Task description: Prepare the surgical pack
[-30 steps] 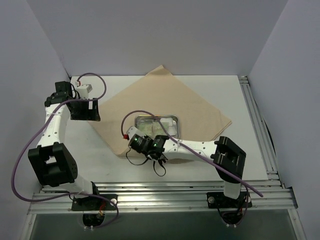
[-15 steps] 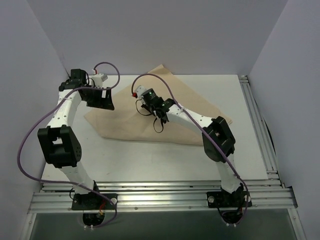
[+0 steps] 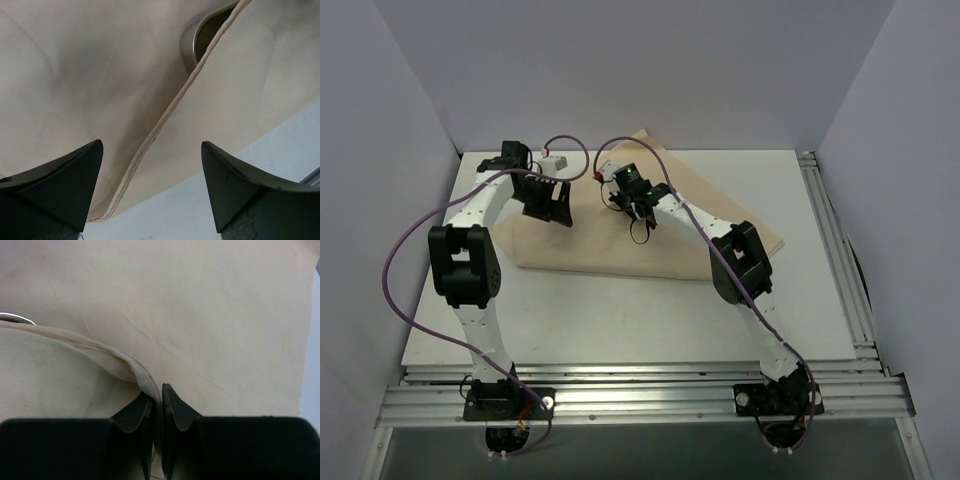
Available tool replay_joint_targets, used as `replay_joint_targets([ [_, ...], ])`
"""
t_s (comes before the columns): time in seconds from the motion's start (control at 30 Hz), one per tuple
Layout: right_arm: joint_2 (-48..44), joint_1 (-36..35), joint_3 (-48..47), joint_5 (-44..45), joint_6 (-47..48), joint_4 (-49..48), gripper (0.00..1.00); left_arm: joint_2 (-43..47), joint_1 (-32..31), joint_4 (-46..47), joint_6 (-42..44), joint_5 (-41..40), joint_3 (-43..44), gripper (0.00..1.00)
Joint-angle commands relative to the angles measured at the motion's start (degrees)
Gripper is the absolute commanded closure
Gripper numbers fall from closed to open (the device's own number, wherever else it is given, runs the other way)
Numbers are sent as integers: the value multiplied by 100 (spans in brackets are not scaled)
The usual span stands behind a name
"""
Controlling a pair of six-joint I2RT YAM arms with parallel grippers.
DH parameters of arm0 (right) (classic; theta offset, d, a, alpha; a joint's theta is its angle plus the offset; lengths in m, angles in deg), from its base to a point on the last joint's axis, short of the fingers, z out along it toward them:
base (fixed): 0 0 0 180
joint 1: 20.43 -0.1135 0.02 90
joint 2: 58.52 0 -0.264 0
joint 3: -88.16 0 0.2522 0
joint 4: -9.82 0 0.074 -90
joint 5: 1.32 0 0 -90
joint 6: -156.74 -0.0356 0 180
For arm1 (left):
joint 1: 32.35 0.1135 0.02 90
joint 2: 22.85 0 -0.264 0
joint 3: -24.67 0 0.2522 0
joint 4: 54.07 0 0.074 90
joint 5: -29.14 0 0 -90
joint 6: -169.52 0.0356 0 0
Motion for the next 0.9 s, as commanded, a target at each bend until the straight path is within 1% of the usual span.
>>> replay_joint_targets([
  [0.0, 182, 119, -56, -471, -249, -414, 93, -61, -9, -36, 68, 49, 319, 11],
  [0.07, 323, 215, -152, -558, -363, -450, 92, -113, -9, -36, 68, 5, 327, 11],
  [0.1, 515, 320, -387, -550, -512, -372, 91, -140, -18, -70, 68, -13, 336, 11],
  [0.13, 613, 382, -511, -533, -635, -319, 80, -175, -36, -88, 76, -30, 371, 11],
  [0.2, 789, 514, -792, -567, -864, -161, 70, -219, -71, -158, 76, -118, 441, 12],
  [0.23, 798, 637, -820, -620, -1126, -160, 60, -245, -80, -202, 76, -144, 520, 12],
  [0.3, 711, 760, -820, -839, -1391, -239, 49, -263, -97, -281, 85, -180, 600, 12],
  [0.33, 641, 874, -811, -1301, -1645, -292, 44, -263, -97, -316, 85, -197, 704, 12],
  [0.5, 158, 1086, -961, -1824, -2297, -529, 35, -254, -106, -624, 164, -294, 1056, 12],
  [0.63, -176, 1402, -987, -2377, -2841, -381, 35, -228, -158, -774, 182, -347, 1171, 12],
  [0.67, -273, 1533, -796, -2674, -3016, -319, 35, -219, -167, -826, 165, -364, 1189, 12],
  [0.73, -738, 1648, -304, -2957, -3088, -318, 41, -140, -220, -835, 147, -373, 1171, 12],
  [0.77, -922, 1692, 299, -3089, -3106, -440, 43, -105, -255, -835, 129, -408, 1163, 15],
  [0.8, -1290, 1701, 601, -3073, -3158, -494, 53, -53, -299, -818, 112, -460, 1189, 19],
  [0.83, -1467, 1710, 865, -3020, -3211, -547, 59, -35, -352, -818, 94, -626, 1224, 36],
  [0.87, -1617, 1701, 1337, -2941, -3281, -652, 64, -26, -500, -853, 42, -706, 1276, 42],
])
